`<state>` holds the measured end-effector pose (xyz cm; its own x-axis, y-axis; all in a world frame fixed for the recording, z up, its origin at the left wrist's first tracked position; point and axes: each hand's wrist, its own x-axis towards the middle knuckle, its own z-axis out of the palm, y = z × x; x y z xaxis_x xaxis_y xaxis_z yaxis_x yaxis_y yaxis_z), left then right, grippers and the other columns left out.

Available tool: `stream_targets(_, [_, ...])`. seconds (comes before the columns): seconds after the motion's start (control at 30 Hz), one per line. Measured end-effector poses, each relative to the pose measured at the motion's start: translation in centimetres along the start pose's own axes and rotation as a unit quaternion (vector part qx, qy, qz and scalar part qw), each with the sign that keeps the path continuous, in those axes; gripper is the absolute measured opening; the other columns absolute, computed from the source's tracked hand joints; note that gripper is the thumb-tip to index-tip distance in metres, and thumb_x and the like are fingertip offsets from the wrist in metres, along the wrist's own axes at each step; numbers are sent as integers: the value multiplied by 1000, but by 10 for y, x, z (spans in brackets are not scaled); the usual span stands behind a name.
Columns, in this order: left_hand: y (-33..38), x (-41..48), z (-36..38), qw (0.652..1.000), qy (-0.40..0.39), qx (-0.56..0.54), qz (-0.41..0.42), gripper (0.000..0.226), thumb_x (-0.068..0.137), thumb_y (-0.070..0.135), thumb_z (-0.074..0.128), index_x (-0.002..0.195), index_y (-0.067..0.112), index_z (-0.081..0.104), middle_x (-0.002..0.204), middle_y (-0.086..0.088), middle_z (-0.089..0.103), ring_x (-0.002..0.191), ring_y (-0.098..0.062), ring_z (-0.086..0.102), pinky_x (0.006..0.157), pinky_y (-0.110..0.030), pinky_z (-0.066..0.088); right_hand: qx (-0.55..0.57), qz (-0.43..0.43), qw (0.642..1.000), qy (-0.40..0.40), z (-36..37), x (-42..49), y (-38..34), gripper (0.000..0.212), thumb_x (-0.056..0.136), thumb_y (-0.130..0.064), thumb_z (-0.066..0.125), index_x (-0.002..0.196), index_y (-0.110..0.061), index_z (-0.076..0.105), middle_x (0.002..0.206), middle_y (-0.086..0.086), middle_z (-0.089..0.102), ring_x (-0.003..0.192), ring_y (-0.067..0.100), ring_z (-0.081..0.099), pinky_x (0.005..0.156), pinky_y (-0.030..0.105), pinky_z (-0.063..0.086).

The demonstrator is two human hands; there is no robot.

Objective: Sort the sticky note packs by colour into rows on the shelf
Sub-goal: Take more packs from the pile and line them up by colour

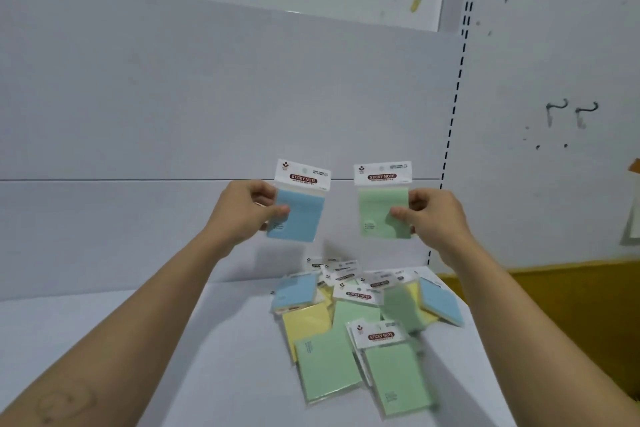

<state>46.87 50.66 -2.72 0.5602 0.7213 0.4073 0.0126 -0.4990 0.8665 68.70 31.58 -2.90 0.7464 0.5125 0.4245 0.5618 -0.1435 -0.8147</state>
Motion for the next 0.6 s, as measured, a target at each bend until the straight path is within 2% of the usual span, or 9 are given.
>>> stream_targets(0.23, [-18,-15,-61,996,76,23,-31,20,73,1,78,74,14,63,72,-9,66,70,-26,68,70,-44,58,60,-33,995,-69,66,13,-19,10,75,-14,78,79,-19,71,85,5,72,84,26,68,72,39,56])
stream_targets(0.43, [-41,-38,-115,985,142,65,-72,23,71,-1,80,73,13,62,69,-6,62,66,-24,65,70,-47,58,80,-70,985,-134,136,7,-40,14,72,-14,80,74,-21,69,77,2,68,74,23,64,68,33,54])
stream_targets(0.6, [-55,-62,-159,974,191,78,-92,21,70,0,80,77,10,63,74,-8,62,68,-25,65,71,-50,59,97,-77,976,-180,184,-5,-61,16,69,-13,83,74,-20,70,78,6,70,76,30,67,74,46,58])
